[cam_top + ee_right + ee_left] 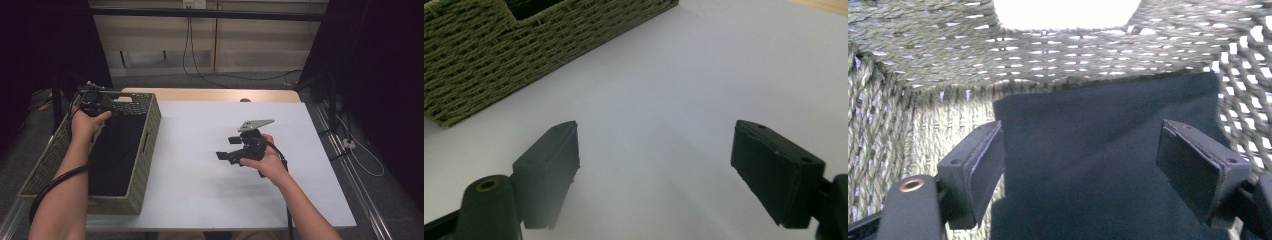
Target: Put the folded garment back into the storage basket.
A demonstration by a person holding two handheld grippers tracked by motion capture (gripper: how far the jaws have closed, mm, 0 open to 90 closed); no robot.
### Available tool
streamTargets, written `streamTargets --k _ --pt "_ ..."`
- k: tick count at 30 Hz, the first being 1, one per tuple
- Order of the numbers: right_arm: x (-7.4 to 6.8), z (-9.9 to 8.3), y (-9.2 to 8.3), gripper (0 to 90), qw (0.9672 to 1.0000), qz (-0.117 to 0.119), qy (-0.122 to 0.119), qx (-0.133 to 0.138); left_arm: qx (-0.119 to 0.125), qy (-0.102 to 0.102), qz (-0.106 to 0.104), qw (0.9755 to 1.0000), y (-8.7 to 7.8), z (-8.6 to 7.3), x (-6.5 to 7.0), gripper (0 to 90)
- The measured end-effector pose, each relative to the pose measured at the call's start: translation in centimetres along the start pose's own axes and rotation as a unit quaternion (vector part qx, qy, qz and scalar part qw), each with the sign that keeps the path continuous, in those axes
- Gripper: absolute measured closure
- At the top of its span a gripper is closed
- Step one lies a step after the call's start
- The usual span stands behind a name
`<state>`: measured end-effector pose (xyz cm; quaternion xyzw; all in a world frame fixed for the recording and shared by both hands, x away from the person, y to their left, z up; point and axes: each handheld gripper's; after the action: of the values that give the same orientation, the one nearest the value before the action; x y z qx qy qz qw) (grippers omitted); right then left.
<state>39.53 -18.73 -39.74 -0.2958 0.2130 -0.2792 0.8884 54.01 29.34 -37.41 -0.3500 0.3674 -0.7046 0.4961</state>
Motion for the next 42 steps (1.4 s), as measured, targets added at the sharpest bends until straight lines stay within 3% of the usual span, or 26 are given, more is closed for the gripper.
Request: streamTargets --k 6,9,10,13,18,26,38,42 --pt "0.2 -1.1 -0.3 18.6 1.0 -0.004 0.004 -0.007 0.023 0.001 -0.006 0.9997 -0.9 -0.6 1.0 15.4" --pt "0.4 -1.7 -0.8 18.7 0.9999 -0.007 0.008 -0.003 0.02 0.007 -0.013 0.9997 -1.6 -0.8 1.3 14.1" --pt "0.5 -1.9 -1.0 18.7 0.9999 -0.008 0.008 -0.004 0.031 0.0 -0.013 0.9994 -1.6 -0.9 1.5 13.9" --pt "0.7 -2.4 -1.3 18.7 0.9998 -0.013 0.009 -0.01 0.031 0.015 -0.017 0.9993 -2.2 -1.1 1.9 13.6" --pt "1.1 -3.3 -1.8 18.4 0.9997 -0.018 0.014 -0.01 0.04 0.017 -0.023 0.9988 -3.1 -1.7 2.6 11.9" --pt "1.0 -4.5 -2.7 18.4 0.9996 -0.021 0.015 -0.007 0.072 0.019 -0.032 0.9967 -4.1 -2.5 3.8 10.5" --pt "1.1 -6.1 -4.0 18.5 0.9994 -0.028 0.014 -0.012 0.082 0.021 -0.035 0.9958 -5.3 -3.3 5.2 9.7" --pt "1.1 -6.6 -4.4 18.5 0.9994 -0.031 0.014 -0.011 0.083 0.031 -0.038 0.9954 -5.8 -3.4 5.8 9.2"
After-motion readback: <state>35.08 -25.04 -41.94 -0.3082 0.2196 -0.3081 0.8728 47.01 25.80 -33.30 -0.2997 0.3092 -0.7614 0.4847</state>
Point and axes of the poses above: each handheld gripper's, and its own axes: y roughly forward along the jaws, z roughly out of its top, x roughly to its right, and after that the axes turned 5 degrees about -x, right-handed
